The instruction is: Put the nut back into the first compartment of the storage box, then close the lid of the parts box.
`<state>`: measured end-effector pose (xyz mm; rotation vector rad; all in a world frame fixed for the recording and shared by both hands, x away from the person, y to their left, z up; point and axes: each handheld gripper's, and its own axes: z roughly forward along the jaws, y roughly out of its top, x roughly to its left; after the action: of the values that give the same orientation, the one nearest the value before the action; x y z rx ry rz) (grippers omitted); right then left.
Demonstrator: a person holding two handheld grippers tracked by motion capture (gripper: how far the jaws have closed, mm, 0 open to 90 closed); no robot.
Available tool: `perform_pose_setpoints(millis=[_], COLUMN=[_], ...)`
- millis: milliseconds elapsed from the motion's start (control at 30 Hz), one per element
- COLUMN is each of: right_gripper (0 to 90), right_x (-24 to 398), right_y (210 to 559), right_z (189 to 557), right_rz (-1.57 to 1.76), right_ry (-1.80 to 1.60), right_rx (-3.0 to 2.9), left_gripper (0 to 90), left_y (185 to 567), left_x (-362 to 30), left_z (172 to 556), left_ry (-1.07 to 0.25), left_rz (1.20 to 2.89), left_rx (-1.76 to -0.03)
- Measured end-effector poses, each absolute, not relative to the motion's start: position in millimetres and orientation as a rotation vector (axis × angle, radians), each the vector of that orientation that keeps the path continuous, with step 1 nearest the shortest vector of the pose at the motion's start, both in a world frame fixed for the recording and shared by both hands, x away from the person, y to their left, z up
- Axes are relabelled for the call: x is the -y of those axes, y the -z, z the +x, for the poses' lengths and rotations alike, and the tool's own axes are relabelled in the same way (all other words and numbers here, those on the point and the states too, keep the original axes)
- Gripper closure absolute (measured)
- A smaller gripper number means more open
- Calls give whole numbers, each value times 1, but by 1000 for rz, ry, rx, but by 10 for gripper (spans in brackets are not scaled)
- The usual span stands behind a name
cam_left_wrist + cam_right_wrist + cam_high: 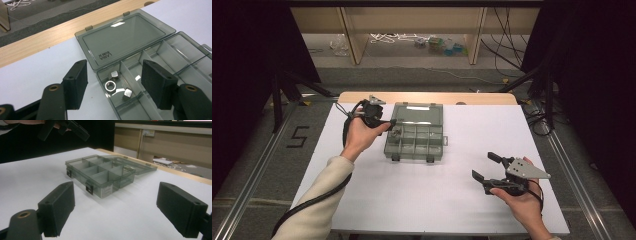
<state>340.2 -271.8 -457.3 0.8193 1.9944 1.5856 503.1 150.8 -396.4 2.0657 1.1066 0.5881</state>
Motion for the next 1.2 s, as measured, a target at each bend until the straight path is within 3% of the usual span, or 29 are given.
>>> perform_pose_setpoints(millis=[367,833,1200], right_gripper=[160,163,164], right_x=[273,276,277], right_y=[452,452,454], right_z=[345,346,346], right_rz=[823,815,836], right_ry=[-1573,-1566,-1578], right_rx=[-1986,-1967,-1981], left_gripper=[417,599,667], left_y=[398,415,439], left_x=[-147,-142,-142], left_z=[527,575,596], left_ry=[-563,-500,-409], left_rz=[2053,2096,2132], left_rx=[-1172,-1374,-1475])
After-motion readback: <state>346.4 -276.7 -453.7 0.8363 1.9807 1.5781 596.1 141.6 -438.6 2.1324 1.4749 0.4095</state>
